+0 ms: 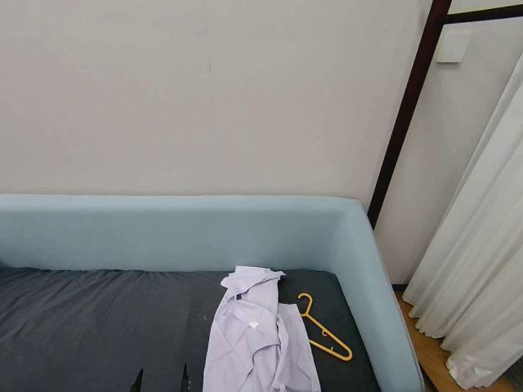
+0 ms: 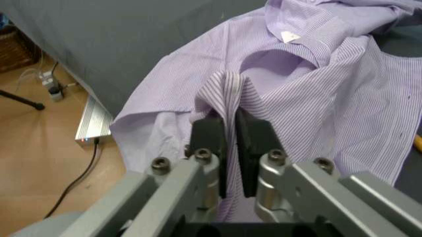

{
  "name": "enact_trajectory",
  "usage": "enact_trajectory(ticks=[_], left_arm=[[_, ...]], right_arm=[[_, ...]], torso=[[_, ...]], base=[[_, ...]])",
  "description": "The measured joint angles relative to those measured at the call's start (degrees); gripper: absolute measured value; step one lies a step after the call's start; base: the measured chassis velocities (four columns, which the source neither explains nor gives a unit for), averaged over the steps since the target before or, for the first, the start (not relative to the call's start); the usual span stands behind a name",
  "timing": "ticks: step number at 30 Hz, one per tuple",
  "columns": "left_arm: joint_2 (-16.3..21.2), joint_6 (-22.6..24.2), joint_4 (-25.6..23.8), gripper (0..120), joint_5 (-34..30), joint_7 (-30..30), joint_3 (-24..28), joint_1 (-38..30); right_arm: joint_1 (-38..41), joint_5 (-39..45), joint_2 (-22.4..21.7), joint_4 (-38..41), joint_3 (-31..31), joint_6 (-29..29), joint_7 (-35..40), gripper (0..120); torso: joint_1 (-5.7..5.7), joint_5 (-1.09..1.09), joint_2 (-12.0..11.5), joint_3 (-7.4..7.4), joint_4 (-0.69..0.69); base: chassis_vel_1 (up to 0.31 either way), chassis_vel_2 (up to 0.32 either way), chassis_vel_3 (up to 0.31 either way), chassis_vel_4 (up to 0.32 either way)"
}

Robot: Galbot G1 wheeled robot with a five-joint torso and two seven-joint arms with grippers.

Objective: Pick up the clothes from the sofa and hang them on the clothes hanger.

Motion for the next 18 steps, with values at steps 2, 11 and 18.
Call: enact_trajectory(ticks=[2,11,18], left_arm=[[0.02,-0.01,0.01,100,0.02,-0.01,-0.02,0.02],[-0.34,0.44,0.16,100,0.79,-0.05,0.27,-0.35],[0.16,0.78,0.15,100,0.89,-0.42,0.15,-0.7]], right_arm=[[-0.2,0.48,0.23,0.29,0.13,-0.12,0.13,16],[-2.28,2.73,-0.39,6.94,3.4,-1.67,3.86,47],[0.69,5.45,-3.55,9.67,7.59,-5.23,5.45,75]], torso=[[0.0,0.0,0.0,0.0,0.0],[0.0,-0.01,0.0,0.0,-0.01],[0.0,-0.01,0.0,0.0,-0.03]], base=[[0.0,0.0,0.0,0.0],[0.0,0.0,0.0,0.0],[0.0,0.0,0.0,0.0]])
